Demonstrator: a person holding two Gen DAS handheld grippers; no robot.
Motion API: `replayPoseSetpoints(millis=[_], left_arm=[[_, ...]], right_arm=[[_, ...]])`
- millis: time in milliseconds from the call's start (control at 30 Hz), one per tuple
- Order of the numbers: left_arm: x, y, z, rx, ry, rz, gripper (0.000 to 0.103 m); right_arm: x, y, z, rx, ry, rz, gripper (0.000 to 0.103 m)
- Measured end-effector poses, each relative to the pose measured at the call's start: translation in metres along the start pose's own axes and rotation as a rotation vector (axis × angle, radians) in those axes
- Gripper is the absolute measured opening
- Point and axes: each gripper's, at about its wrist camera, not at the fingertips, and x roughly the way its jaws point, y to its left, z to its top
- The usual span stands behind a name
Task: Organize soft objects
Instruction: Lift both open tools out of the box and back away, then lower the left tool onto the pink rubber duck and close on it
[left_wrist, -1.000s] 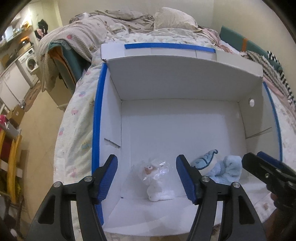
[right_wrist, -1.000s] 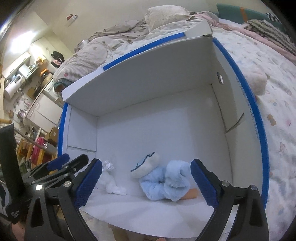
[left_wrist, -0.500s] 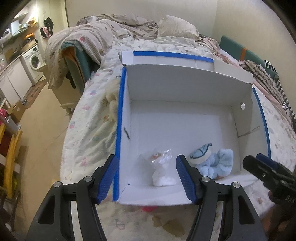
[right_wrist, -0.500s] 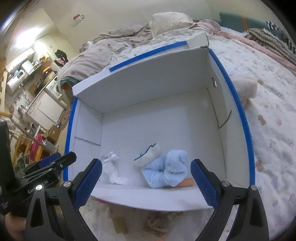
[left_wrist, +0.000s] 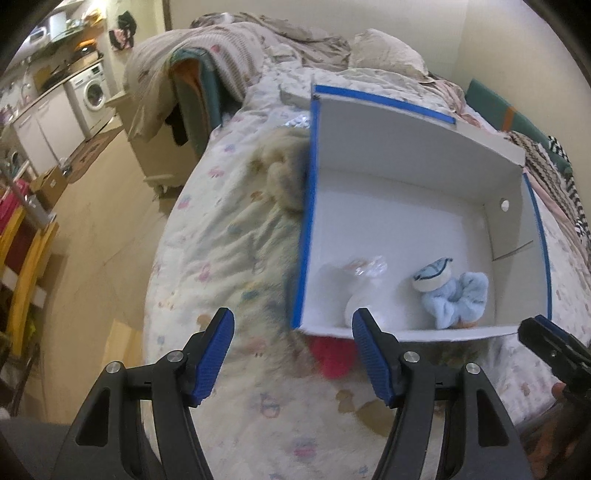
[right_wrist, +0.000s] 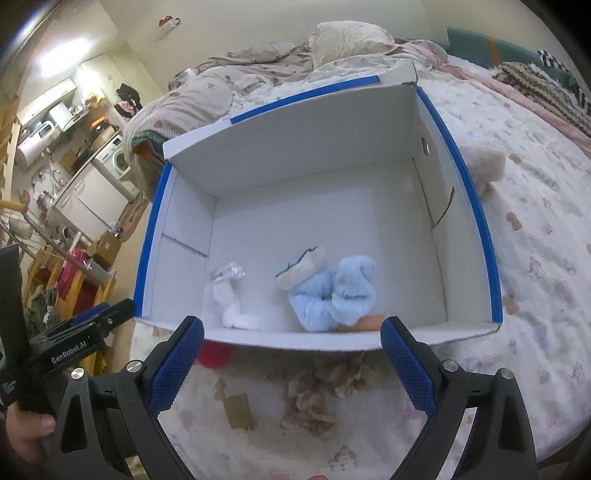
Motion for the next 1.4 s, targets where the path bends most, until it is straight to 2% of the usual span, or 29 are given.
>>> replayPoseSetpoints(millis=[433, 567, 767, 1400], left_arm=[[0.004, 0.027, -0.025, -0.019, 0.039, 0.037, 0.064], [0.006, 0.035, -0.029, -0.033, 0.051, 0.046, 0.064], [0.012, 0.044, -0.031, -0.061, 0.077, 0.056, 0.064], [0.036, 0.031, -0.031, -0.061, 0.15, 0.045, 0.064]], right_arm=[[-0.009, 0.003, -0.028, -0.013, 0.037, -0.004, 0.102], [-0.008, -0.002, -0.036, 0.03, 0.062, 0.033, 0.102], [-0.001, -0.005, -0.041, 0.062, 0.102, 0.042, 0.102], [0.035, -0.031, -0.051, 0.189, 0.262, -0.066, 0.102]])
